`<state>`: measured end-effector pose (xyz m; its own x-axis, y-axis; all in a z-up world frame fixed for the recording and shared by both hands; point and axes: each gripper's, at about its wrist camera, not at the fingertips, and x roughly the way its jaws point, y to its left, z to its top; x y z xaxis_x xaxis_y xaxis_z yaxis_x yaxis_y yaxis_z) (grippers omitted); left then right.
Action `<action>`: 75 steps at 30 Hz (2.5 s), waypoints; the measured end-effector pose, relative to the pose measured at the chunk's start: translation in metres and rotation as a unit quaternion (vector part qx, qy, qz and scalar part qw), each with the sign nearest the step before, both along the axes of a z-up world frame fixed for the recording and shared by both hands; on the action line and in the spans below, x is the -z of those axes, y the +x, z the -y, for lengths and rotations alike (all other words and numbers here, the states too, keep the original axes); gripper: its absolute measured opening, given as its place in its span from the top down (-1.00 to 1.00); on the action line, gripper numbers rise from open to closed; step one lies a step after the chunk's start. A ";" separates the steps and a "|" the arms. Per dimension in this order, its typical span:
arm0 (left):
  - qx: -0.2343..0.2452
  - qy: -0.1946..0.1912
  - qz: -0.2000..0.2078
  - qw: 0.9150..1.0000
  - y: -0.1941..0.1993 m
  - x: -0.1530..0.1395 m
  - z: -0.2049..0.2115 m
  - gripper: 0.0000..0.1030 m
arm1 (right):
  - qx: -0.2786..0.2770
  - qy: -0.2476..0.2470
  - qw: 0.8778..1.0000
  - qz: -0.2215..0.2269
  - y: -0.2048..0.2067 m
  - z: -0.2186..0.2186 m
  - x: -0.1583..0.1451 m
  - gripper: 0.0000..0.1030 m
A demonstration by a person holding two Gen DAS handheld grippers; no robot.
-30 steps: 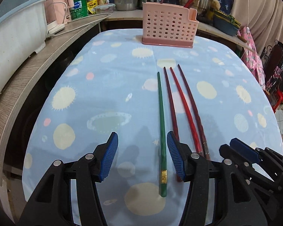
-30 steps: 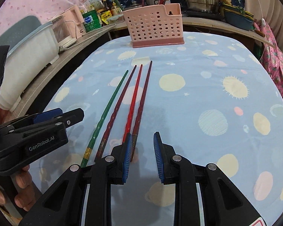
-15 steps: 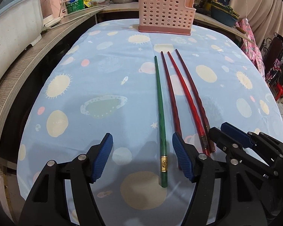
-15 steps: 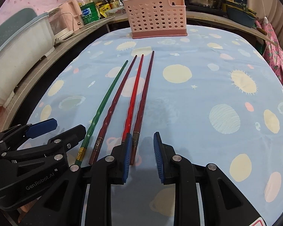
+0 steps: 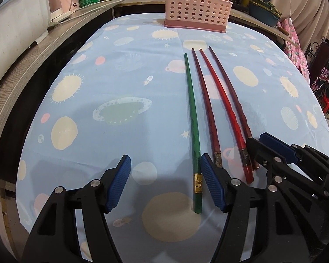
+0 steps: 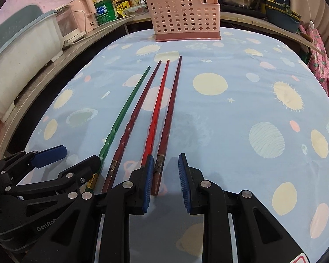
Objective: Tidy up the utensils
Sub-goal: 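Grasp a dark red chopstick with the right tool while the left tool grasps the green chopstick, then lift the green and dark red chopsticks and carry them over the basket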
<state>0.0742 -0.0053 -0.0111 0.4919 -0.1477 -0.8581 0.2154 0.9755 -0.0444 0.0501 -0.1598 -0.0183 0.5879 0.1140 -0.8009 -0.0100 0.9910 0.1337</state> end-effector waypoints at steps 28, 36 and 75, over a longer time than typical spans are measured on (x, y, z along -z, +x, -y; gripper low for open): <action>0.019 0.011 0.004 1.000 -0.016 0.007 0.005 -0.25 | 0.032 -0.002 0.999 0.002 -0.021 0.024 0.002 0.87; 0.034 0.004 0.004 0.999 -0.021 0.004 0.006 0.20 | 0.034 -0.002 0.999 0.002 -0.023 0.024 0.002 0.87; 0.028 -0.081 0.037 0.996 0.013 -0.077 0.004 0.87 | 0.050 0.043 0.993 0.099 -0.007 0.050 -0.099 0.87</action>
